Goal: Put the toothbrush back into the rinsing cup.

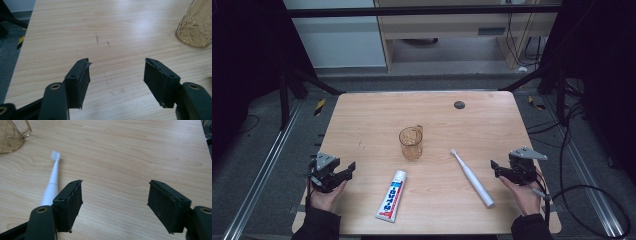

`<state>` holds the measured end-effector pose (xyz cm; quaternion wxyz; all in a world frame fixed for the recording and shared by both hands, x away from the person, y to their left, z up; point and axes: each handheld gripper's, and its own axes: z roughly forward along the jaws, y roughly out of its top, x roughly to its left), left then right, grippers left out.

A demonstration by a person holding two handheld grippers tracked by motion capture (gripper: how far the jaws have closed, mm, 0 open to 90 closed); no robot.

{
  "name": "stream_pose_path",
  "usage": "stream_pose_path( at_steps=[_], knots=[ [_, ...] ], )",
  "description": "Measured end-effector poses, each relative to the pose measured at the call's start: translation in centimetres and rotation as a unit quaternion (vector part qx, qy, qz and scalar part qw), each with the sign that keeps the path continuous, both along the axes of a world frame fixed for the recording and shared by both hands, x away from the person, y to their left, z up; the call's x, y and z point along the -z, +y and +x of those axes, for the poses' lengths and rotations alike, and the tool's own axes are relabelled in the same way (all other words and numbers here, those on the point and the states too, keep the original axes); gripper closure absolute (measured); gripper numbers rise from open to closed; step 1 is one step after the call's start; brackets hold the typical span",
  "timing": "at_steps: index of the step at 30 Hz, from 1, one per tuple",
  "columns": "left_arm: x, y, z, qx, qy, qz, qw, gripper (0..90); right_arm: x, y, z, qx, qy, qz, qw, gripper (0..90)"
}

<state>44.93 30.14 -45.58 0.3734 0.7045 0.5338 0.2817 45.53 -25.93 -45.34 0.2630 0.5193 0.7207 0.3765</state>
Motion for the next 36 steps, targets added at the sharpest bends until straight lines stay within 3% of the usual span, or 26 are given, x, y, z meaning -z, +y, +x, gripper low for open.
stream_pose_path(
  at_steps=[4, 9, 19, 25, 36],
  knots=[
    [0.0, 0.3, -0.4, -0.006, -0.002, 0.009, 0.9999, 43.1, -0.5, 0.5, -0.5, -0.015, 0.003, 0.001, 0.9999, 30.4],
    [0.2, 0.6, -0.5, 0.0, -0.01, 0.016, 0.9998, 47.1, -1.2, 1.5, -0.8, -0.034, 0.014, -0.015, 0.9992, 32.3],
    [0.6, 0.3, -0.2, 0.009, 0.009, 0.008, 0.9999, 43.5, -2.4, 3.4, -0.2, -0.051, 0.02, -0.026, 0.9982, 35.2],
    [1.1, 0.2, 0.1, 0.027, 0.014, 0.016, 0.9994, 40.3, -3.0, 4.3, 0.6, -0.059, 0.031, -0.016, 0.9976, 36.3],
    [1.4, 0.3, 0.5, 0.019, 0.027, 0.013, 0.9994, 37.7, -3.8, 5.9, 1.9, -0.071, 0.046, -0.005, 0.9964, 38.0]
  ],
)
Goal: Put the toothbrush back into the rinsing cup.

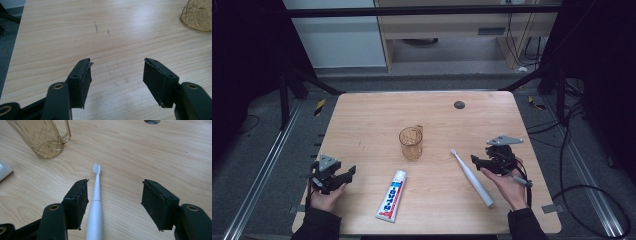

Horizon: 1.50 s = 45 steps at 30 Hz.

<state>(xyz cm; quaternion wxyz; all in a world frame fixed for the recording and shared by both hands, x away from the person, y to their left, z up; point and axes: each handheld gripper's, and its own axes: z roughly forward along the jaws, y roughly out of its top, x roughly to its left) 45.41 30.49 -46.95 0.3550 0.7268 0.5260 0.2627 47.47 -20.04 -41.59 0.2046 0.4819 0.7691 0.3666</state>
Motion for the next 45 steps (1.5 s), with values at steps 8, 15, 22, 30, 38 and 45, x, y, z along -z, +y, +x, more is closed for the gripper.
stream_pose_path(
  at_steps=[8, 15, 22, 30, 38, 45],
  knots=[
    [0.0, 0.0, 0.0, 0.003, 0.006, 0.005, 1.0, 37.0, 0.0, 1.6, 1.0, -0.016, 0.02, -0.002, 0.9997, 41.1],
    [0.0, -0.2, 0.0, 0.009, 0.005, 0.009, 0.9999, 37.0, 0.6, 2.2, 1.4, -0.021, 0.036, -0.011, 0.9991, 44.1],
    [0.0, -0.2, 0.1, 0.009, 0.006, 0.01, 0.9999, 37.0, 1.3, 2.4, 1.7, -0.026, 0.058, -0.027, 0.9976, 46.5],
    [0.1, -0.3, 0.1, 0.011, 0.006, 0.012, 0.9999, 37.0, 1.8, 2.7, 2.0, -0.034, 0.086, -0.038, 0.995, 49.1],
    [0.1, -0.2, 0.1, 0.011, 0.008, 0.011, 0.9998, 37.0, 2.4, 3.1, 2.5, -0.038, 0.112, -0.058, 0.9913, 51.8],
    [0.1, -0.3, 0.1, 0.011, 0.009, 0.011, 0.9998, 36.9, 2.9, 3.4, 2.7, -0.043, 0.128, -0.073, 0.9882, 54.5]
  ],
)
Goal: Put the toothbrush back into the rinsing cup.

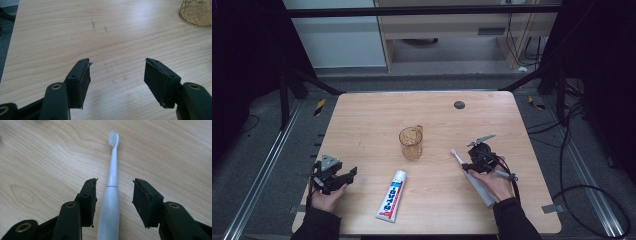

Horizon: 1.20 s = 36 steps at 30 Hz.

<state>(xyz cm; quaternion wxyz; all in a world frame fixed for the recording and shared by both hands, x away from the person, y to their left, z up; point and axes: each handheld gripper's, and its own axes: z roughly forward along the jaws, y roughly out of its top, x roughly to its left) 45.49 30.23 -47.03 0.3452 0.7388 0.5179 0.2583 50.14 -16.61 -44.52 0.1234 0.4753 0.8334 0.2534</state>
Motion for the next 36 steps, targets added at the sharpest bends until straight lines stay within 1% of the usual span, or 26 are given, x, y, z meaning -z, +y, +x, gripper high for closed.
stream_pose_path(
  at_steps=[1, 2, 5, 10, 21, 31, 36],
  knots=[
    [0.0, 0.0, 0.0, 0.0, 0.0, 0.001, 1.0, 36.9, 0.0, 0.0, 0.0, 0.0, 0.0, 0.0, 1.0, 54.5],
    [0.0, 0.0, 0.0, 0.001, 0.001, 0.001, 1.0, 36.9, 0.2, 0.1, 0.1, -0.001, 0.006, -0.005, 1.0, 54.9],
    [0.0, 0.0, 0.1, 0.001, 0.001, 0.001, 1.0, 36.9, 0.4, 0.0, 0.2, 0.002, 0.015, -0.01, 0.9998, 55.3],
    [0.0, 0.0, 0.0, 0.001, 0.001, 0.002, 1.0, 36.9, 0.8, -0.1, 0.2, 0.005, 0.025, -0.014, 0.9996, 56.0],
    [0.1, -0.1, 0.1, 0.001, 0.002, 0.003, 1.0, 36.8, 1.2, -0.2, 0.2, 0.003, 0.04, -0.019, 0.999, 56.5],
    [0.1, -0.1, 0.1, 0.001, 0.003, 0.005, 1.0, 36.7, 1.8, 0.3, 0.4, 0.001, 0.053, -0.023, 0.9983, 57.3],
    [0.1, -0.1, 0.1, 0.001, 0.004, 0.006, 1.0, 36.6, 2.1, 0.4, 0.6, -0.001, 0.061, -0.03, 0.9977, 58.4]
  ],
)
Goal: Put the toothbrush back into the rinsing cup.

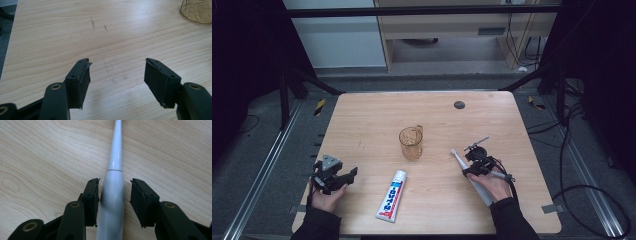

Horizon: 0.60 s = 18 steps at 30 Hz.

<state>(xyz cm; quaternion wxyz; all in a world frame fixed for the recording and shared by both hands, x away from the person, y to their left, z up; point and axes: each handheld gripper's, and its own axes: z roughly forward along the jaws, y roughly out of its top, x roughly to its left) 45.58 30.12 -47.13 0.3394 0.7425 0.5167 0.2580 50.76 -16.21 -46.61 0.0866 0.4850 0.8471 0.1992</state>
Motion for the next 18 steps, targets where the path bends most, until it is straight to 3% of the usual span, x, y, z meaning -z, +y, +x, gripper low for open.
stream_pose_path(
  at_steps=[18],
  knots=[
    [0.0, 0.01, 0.01, 0.0, 0.001, 0.0, 1.0, 36.3, 0.51, 0.43, 0.21, 0.003, 0.023, -0.014, 0.9996, 60.1]
  ],
)
